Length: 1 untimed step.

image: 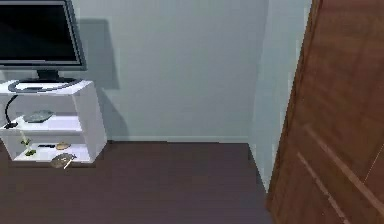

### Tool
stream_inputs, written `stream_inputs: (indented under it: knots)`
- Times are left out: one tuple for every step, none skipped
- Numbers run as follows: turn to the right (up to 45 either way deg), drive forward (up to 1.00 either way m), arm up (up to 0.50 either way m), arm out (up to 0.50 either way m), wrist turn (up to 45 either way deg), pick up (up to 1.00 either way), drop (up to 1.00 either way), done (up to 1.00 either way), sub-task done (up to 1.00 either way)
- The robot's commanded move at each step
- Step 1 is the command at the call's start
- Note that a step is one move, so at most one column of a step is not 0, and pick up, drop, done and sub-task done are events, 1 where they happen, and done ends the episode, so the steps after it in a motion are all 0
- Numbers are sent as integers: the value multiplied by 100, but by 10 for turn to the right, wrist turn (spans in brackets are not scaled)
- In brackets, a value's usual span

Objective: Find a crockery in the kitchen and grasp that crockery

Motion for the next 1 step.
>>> stream_inputs:
  knots:
    - [-180,0,0,0,0,0,0,0,0]
